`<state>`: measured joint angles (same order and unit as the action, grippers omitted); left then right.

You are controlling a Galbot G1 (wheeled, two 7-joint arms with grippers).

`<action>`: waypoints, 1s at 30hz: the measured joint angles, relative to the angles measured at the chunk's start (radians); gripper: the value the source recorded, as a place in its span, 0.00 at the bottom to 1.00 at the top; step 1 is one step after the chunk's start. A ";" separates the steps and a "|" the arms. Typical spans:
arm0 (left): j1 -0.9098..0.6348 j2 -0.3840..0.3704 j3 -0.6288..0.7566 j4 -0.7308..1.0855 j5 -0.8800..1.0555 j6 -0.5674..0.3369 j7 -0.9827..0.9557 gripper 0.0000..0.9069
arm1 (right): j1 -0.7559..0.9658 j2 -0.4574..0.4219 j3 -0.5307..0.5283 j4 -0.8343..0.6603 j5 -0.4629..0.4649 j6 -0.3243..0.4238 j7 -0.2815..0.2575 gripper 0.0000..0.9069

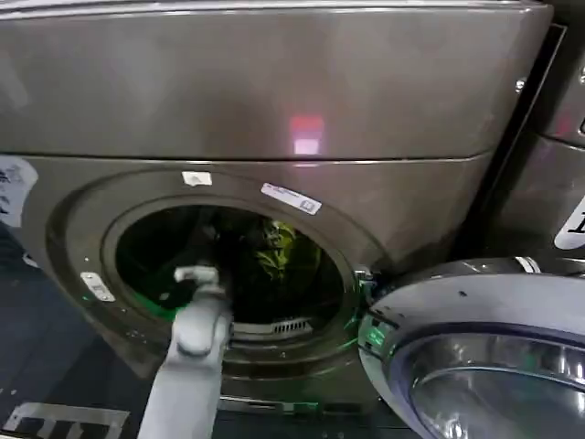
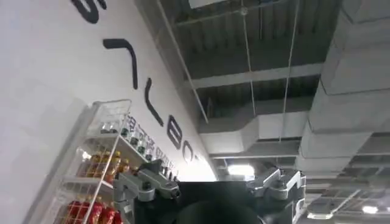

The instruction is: Grasp the clothes from the dryer.

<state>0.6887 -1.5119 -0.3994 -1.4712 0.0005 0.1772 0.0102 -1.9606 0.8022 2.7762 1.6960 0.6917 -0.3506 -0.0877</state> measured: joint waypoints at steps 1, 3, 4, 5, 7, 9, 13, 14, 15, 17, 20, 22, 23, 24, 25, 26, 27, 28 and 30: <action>-0.027 0.002 0.004 0.033 0.000 0.001 0.003 1.00 | -0.003 -0.002 0.004 -0.003 0.000 0.000 0.000 1.00; -0.078 0.009 0.014 0.096 0.001 0.006 0.014 1.00 | -0.008 -0.003 0.008 -0.007 0.000 -0.001 -0.002 1.00; -0.103 0.013 0.021 0.129 0.001 0.011 0.023 1.00 | -0.008 -0.003 0.008 -0.007 -0.001 -0.002 -0.002 1.00; -0.126 0.017 0.028 0.160 0.001 0.015 0.035 1.00 | -0.009 -0.003 0.008 -0.007 0.000 -0.002 -0.002 1.00; -0.176 0.019 0.045 0.224 0.004 0.019 0.075 1.00 | -0.012 -0.004 0.011 -0.007 0.001 -0.004 -0.002 1.00; -0.228 0.022 0.066 0.293 0.012 0.020 0.124 1.00 | -0.018 -0.005 0.019 -0.012 0.002 -0.004 -0.002 1.00; -0.329 0.036 0.126 0.435 0.043 0.007 0.261 1.00 | -0.023 0.002 0.026 -0.018 0.002 -0.004 -0.003 1.00; -0.353 0.037 0.144 0.474 0.055 -0.002 0.303 1.00 | -0.024 0.004 0.029 -0.019 0.002 -0.003 -0.003 1.00; -0.376 0.038 0.163 0.514 0.070 -0.012 0.348 1.00 | -0.026 0.004 0.031 -0.020 0.001 -0.003 -0.004 1.00; -0.427 0.045 0.201 0.595 0.104 -0.029 0.437 1.00 | -0.027 0.006 0.034 -0.021 0.001 -0.002 -0.004 1.00; -0.495 0.041 0.262 0.699 0.170 -0.043 0.566 1.00 | -0.027 0.012 0.031 -0.016 0.001 -0.002 -0.004 1.00; -0.541 0.037 0.303 0.766 0.228 -0.057 0.643 1.00 | -0.030 0.018 0.033 -0.017 0.001 -0.001 -0.005 1.00; -0.564 0.036 0.322 0.798 0.260 -0.065 0.678 1.00 | -0.031 0.021 0.034 -0.018 0.001 0.001 -0.006 1.00; -0.589 0.036 0.340 0.830 0.294 -0.074 0.712 1.00 | -0.031 0.023 0.035 -0.019 0.001 0.002 -0.006 1.00; -0.611 0.035 0.357 0.859 0.329 -0.084 0.743 1.00 | -0.031 0.025 0.034 -0.018 0.001 0.002 -0.006 1.00; -0.631 0.032 0.372 0.889 0.365 -0.094 0.773 1.00 | -0.031 0.027 0.033 -0.016 0.001 0.002 -0.006 1.00; -0.652 0.029 0.385 0.914 0.403 -0.103 0.800 1.00 | -0.029 0.028 0.031 -0.014 0.001 0.002 -0.005 1.00; -0.671 0.026 0.393 0.940 0.443 -0.112 0.825 1.00 | -0.028 0.028 0.030 -0.013 0.001 0.001 -0.004 1.00; -0.706 0.020 0.409 0.988 0.525 -0.122 0.868 1.00 | -0.025 0.030 0.028 -0.011 0.000 0.001 -0.004 1.00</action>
<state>-0.0175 -1.4915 0.0096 -0.4836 0.5252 0.0553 0.8787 -1.9861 0.8324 2.8039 1.6845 0.6917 -0.3495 -0.0916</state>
